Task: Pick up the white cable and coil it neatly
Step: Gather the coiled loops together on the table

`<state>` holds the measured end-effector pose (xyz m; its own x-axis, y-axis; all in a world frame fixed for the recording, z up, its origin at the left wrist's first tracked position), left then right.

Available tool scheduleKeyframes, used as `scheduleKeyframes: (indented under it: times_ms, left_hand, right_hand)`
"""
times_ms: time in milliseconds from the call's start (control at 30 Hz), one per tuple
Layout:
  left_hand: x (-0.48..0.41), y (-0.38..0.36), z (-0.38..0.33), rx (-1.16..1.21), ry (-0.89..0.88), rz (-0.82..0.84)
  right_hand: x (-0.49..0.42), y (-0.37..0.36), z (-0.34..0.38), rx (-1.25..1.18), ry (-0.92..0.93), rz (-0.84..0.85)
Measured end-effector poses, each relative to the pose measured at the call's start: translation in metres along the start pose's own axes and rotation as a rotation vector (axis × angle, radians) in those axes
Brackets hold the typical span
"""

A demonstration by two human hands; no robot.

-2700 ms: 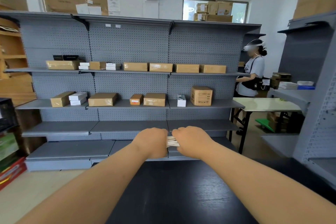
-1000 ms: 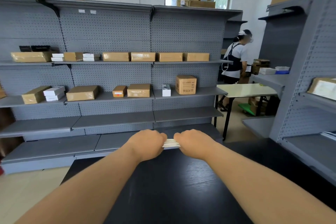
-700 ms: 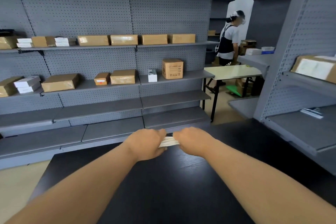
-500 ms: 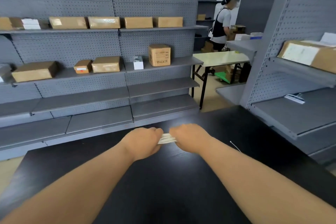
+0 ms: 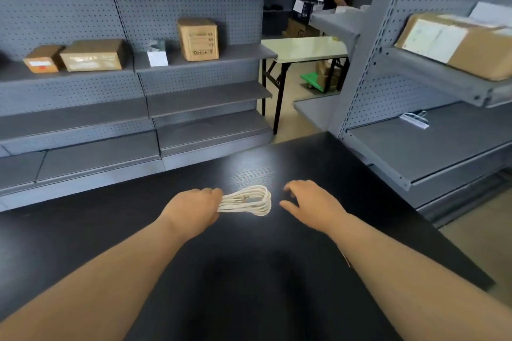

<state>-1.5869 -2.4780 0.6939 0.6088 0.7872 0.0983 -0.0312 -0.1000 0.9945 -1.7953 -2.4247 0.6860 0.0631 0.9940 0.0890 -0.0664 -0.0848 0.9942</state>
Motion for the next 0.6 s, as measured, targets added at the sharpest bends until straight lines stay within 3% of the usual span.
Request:
scheduleKeyframes:
  times_ms: [133, 267, 600]
  left_hand:
    - [-0.026, -0.019, -0.015, 0.011, 0.018, 0.045]
    - [-0.045, -0.033, -0.024, 0.029, 0.049, 0.068]
    - [-0.064, -0.05, -0.032, 0.115, 0.116, 0.105]
  right_hand:
    - [-0.007, -0.051, -0.065, 0.136, -0.251, 0.177]
    - [-0.011, -0.089, -0.102, 0.089, -0.418, 0.336]
    - [-0.034, -0.13, -0.116, 0.037, -0.478, 0.506]
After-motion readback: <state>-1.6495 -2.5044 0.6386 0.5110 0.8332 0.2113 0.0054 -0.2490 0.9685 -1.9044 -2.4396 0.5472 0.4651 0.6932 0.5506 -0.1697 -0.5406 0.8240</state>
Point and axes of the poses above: each hand's wrist, its own x-axis away from the middle knuckle, its own y-axis out of the back of the hand, z = x × y, the point moved 6 cm from there along -x, towards the middle knuckle, and after that the axes turned 12 degrees about x, right-handed, at the moved point
